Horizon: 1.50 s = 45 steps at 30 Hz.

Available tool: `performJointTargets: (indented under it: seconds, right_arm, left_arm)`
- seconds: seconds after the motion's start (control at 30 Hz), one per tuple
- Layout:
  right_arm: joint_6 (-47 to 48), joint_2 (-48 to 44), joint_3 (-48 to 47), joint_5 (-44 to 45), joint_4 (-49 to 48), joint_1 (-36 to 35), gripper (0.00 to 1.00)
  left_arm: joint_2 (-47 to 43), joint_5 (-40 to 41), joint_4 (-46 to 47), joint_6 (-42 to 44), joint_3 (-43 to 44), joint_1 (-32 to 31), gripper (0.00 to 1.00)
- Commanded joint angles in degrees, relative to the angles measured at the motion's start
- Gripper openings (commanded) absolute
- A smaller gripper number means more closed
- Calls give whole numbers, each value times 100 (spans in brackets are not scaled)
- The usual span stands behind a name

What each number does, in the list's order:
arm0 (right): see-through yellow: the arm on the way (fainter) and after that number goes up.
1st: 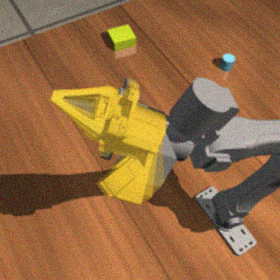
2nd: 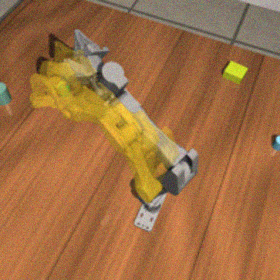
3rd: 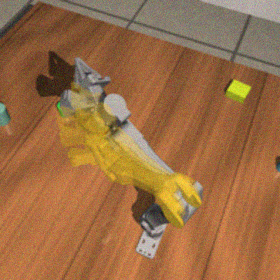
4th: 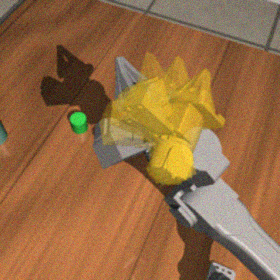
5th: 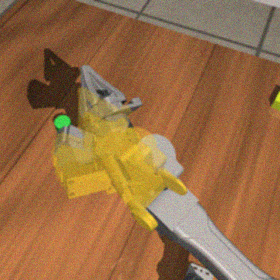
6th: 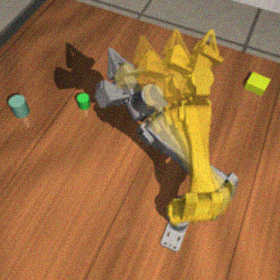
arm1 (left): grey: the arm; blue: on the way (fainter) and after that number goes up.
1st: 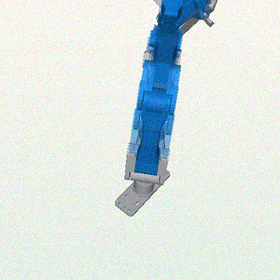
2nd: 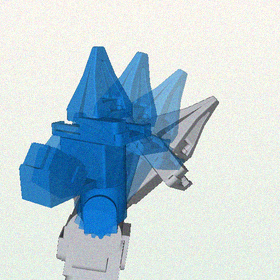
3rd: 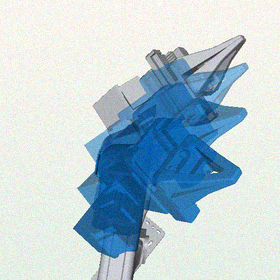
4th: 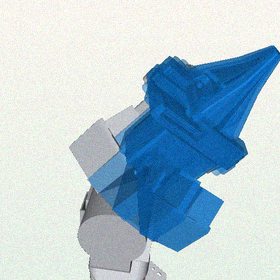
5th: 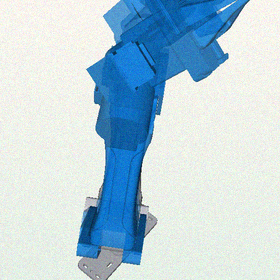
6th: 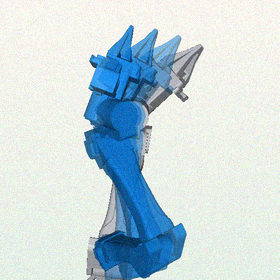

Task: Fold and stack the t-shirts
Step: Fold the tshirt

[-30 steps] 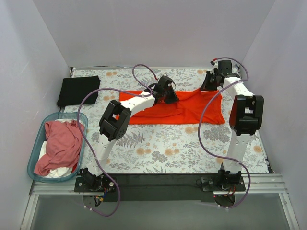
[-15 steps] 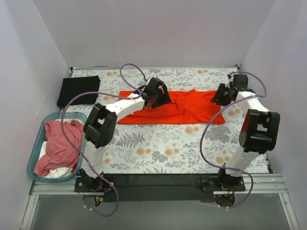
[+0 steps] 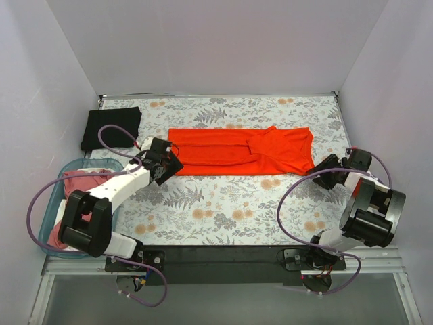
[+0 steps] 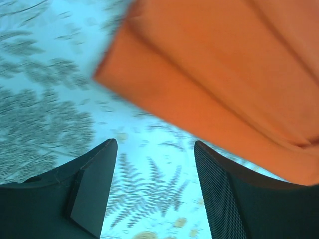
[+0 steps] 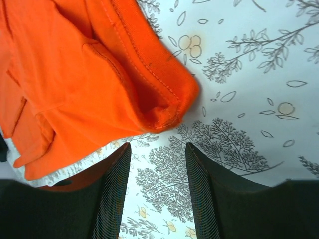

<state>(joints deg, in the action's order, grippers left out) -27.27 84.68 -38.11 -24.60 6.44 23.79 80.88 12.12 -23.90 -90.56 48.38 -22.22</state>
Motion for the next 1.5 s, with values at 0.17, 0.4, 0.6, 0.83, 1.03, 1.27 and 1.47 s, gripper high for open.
performJointTargets:
  seconds: [0.17,0.4,0.6,0.83,1.03,1.27,1.47]
  right_arm:
    - [-270,-128,295,-502,-995,178,58]
    - [-244,30,427,-633,-1250,196,59]
    - [-305,259,453,-538,-1443,196,59]
    - [-288,531,374,-493,-1628,205,57]
    - [-288,830,348,-511,-1733,205,56]
    - [-122,1041,199,-379,-1742,214,45]
    - [2,1208,-56,-353,-1716,310,10]
  left_arm:
    - [94,344,315,-216,-505,569,60]
    - [551,317,456,-260,-426,683,58]
    - [692,370,509,-269,-347,806,57]
    - [877,370,544,-269,-294,860,50]
    - [1166,326,571,-234,-206,886,39]
    - [1377,379,518,-163,-57,939,15]
    - [1615,440,238,-111,101,1009,0]
